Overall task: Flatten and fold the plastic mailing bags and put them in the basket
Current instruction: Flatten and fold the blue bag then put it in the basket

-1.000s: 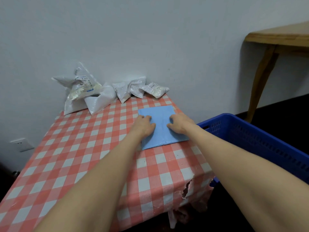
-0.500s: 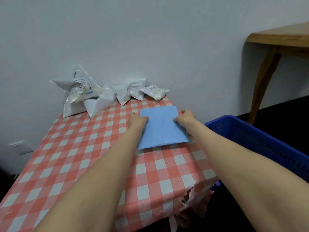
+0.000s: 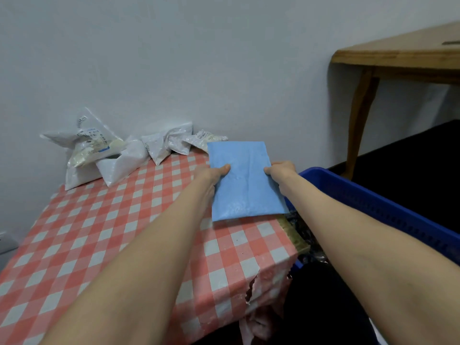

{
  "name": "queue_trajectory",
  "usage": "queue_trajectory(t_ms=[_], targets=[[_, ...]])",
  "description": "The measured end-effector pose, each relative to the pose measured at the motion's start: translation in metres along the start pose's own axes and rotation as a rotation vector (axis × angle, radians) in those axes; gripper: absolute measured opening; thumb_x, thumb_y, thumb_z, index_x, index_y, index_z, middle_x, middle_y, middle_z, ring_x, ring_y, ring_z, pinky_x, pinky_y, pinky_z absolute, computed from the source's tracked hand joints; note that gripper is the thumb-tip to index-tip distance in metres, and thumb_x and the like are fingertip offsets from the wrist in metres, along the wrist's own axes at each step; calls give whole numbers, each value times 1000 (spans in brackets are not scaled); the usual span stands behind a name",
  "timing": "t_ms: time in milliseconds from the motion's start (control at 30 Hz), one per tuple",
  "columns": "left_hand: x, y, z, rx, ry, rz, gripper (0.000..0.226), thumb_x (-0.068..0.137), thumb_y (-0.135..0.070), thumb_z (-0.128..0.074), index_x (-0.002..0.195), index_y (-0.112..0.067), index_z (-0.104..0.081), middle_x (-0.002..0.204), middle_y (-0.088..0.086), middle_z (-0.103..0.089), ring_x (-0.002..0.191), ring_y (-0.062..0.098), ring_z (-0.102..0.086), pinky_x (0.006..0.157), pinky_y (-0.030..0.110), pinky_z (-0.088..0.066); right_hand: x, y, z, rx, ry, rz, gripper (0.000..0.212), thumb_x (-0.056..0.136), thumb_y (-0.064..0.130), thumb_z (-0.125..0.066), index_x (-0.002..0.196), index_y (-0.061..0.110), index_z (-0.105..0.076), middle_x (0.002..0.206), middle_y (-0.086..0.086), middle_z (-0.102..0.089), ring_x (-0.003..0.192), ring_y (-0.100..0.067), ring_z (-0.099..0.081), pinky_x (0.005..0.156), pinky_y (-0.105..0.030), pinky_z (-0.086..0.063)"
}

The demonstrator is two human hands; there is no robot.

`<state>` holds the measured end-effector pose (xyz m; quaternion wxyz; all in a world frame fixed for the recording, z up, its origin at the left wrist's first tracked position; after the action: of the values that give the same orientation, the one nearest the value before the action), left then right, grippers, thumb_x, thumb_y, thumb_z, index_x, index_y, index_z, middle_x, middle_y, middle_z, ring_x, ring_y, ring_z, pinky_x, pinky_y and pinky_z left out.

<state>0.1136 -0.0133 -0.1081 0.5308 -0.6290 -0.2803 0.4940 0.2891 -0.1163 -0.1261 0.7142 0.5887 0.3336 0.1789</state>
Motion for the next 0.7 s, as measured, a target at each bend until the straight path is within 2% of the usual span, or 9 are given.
queue_trajectory(t_ms=[67, 167, 267, 400, 467, 500, 567, 667, 700], targets=[[-1, -1, -16, 11, -9, -9, 37, 90, -13, -64, 123, 0, -56, 120, 13, -63, 89, 25, -62, 73, 38, -48, 0, 1, 18, 17, -15, 11, 24, 93, -1, -55, 115, -3, -63, 116, -18, -65, 106, -34, -63, 91, -42, -52], [0, 0, -44, 29, 2, -19, 35, 92, -14, -61, 124, 1, -55, 123, 11, -62, 98, 27, -62, 75, 36, -47, 2, 0, 46, 38, -43, 26, 25, 94, -1, -53, 117, 0, -62, 117, -16, -65, 105, -33, -63, 85, -38, -51], [-3, 0, -73, 42, 9, -51, 37, 94, -13, -58, 128, 1, -52, 125, 13, -60, 108, 30, -61, 78, 37, -47, 9, -5, 75, 52, -86, 35, 24, 93, 0, -53, 116, 3, -62, 115, -15, -65, 95, -30, -62, 80, -36, -51], [-5, 0, -114, 83, 29, -108, 32, 95, -8, -56, 124, 5, -54, 125, 19, -60, 101, 30, -62, 78, 36, -46, 18, -19, 116, 89, -174, 33, 24, 92, 1, -53, 111, 8, -63, 111, -13, -67, 92, -27, -62, 83, -39, -54], [-6, 1, -137, 140, 59, -126, 17, 95, -4, -53, 110, 4, -58, 108, 17, -64, 93, 26, -60, 76, 33, -45, 20, -30, 139, 104, -235, 18, 20, 91, 1, -53, 105, 11, -64, 105, -11, -67, 94, -28, -64, 87, -42, -54], [-9, 2, -148, 164, 77, -124, 7, 96, -3, -51, 94, 1, -57, 94, 12, -62, 86, 24, -58, 75, 31, -45, 20, -36, 150, 115, -265, 10, 18, 91, 1, -54, 100, 13, -64, 102, -9, -66, 95, -28, -64, 88, -43, -55], [-12, 7, -170, 225, 101, -123, 22, 96, 1, -47, 74, -5, -47, 76, 5, -54, 77, 22, -56, 73, 27, -44, 22, -49, 173, 127, -331, -13, 16, 90, 2, -54, 95, 15, -64, 100, -7, -66, 92, -26, -64, 86, -40, -55], [-8, 21, -204, 281, 156, -128, 24, 93, 7, -42, 76, -7, -50, 80, 7, -57, 70, 20, -56, 63, 27, -52, 27, -74, 205, 148, -419, -55, 16, 90, 4, -54, 93, 17, -63, 97, -4, -64, 86, -22, -61, 76, -32, -53], [-8, 27, -215, 285, 172, -124, 24, 92, 7, -41, 76, -8, -51, 82, 7, -59, 71, 21, -57, 66, 30, -53, 26, -82, 213, 143, -440, -79, 15, 90, 5, -54, 92, 17, -62, 96, -4, -63, 84, -22, -60, 73, -31, -51]])
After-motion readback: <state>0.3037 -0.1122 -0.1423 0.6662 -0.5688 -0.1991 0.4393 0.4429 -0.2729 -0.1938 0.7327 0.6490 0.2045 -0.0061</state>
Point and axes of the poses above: each hand's wrist, its own x-axis towards the middle knuckle, its own z-axis out of the back of the hand, y = z × x, the point moved 10 cm from there along x, towards the middle knuckle
